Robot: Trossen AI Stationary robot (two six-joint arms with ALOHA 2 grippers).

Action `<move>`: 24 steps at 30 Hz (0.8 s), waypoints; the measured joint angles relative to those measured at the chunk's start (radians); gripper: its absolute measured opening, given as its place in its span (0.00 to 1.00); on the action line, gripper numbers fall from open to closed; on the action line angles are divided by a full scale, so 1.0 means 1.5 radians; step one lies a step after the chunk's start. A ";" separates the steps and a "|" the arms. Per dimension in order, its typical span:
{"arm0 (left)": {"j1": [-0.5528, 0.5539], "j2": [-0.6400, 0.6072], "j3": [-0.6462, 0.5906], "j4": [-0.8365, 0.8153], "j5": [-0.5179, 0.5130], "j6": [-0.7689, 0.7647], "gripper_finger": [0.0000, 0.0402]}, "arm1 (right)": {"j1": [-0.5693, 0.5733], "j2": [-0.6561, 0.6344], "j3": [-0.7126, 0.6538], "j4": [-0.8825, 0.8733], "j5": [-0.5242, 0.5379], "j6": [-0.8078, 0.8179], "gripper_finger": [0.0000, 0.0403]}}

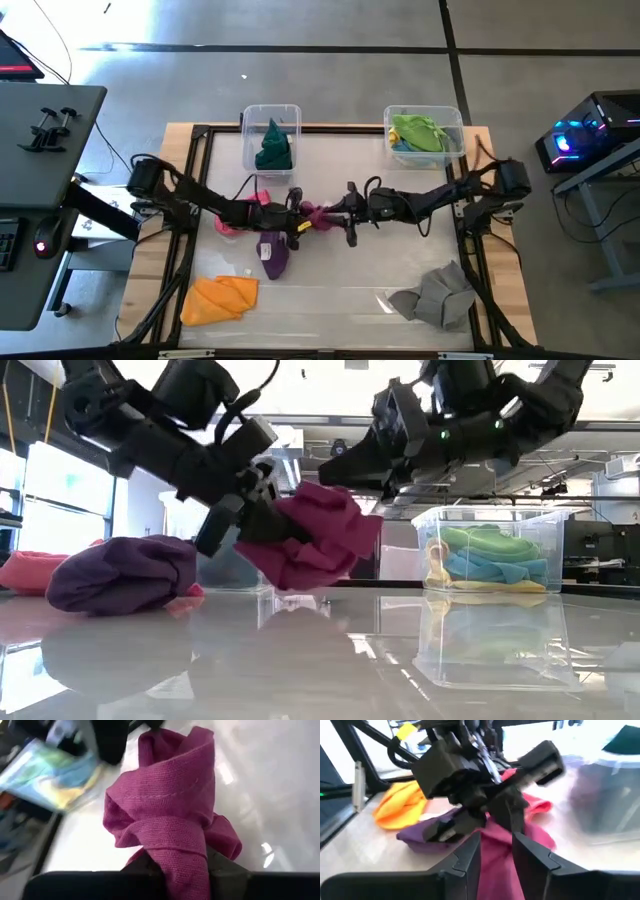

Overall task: Sort towels by color in basket
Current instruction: Put the dark pink towel into the left transparent bin

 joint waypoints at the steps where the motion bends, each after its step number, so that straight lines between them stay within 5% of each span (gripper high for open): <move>1: -0.004 -0.015 0.000 -0.017 -0.021 0.000 0.08 | 0.002 -0.014 0.000 -0.021 0.012 -0.005 0.26; 7: -0.029 -0.134 0.000 -0.092 -0.191 -0.056 0.03 | 0.044 -0.102 0.000 -0.154 0.196 -0.044 0.25; 14: -0.026 -0.290 0.000 -0.156 -0.528 -0.021 0.06 | 0.107 -0.150 -0.001 -0.276 0.407 -0.031 0.25; 19: 0.049 -0.399 0.001 -0.144 -0.534 -0.015 0.06 | 0.117 -0.140 -0.003 -0.294 0.439 -0.015 0.25; 24: 0.188 -0.457 0.001 -0.200 -0.409 -0.074 0.06 | 0.116 -0.137 -0.003 -0.290 0.441 -0.015 0.25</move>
